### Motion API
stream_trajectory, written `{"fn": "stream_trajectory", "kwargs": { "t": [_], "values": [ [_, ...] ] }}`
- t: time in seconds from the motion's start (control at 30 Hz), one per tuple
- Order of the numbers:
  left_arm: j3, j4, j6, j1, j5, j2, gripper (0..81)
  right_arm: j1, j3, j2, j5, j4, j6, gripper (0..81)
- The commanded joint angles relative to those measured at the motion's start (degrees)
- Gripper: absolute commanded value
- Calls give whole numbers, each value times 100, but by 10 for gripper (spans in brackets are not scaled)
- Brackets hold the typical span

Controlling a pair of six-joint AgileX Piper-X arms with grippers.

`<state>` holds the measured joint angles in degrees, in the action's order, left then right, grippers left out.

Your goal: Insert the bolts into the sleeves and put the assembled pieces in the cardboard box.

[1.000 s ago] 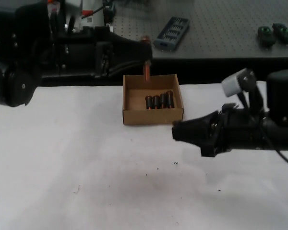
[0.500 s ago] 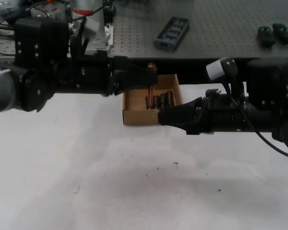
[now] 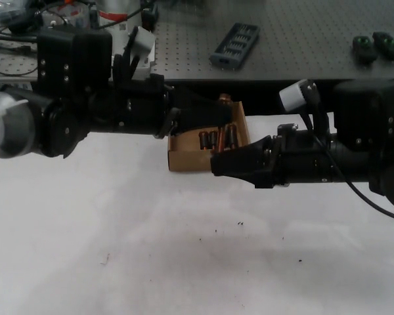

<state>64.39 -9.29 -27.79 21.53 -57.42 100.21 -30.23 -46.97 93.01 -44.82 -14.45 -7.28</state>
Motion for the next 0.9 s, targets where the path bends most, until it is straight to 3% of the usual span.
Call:
{"fn": "stream_trajectory", "kwargs": {
  "t": [0.0,0.5,0.87],
  "values": [
    [67,-74,257,10,332,-50,6,-62,-58,15,-285,-46,-3,44],
    [67,-153,342,10,1087,-194,6,-46,-58,29,-58,39,84,44],
    [55,-153,240,10,948,-316,6,-30,-58,29,-27,39,84,44]
  ]
}}
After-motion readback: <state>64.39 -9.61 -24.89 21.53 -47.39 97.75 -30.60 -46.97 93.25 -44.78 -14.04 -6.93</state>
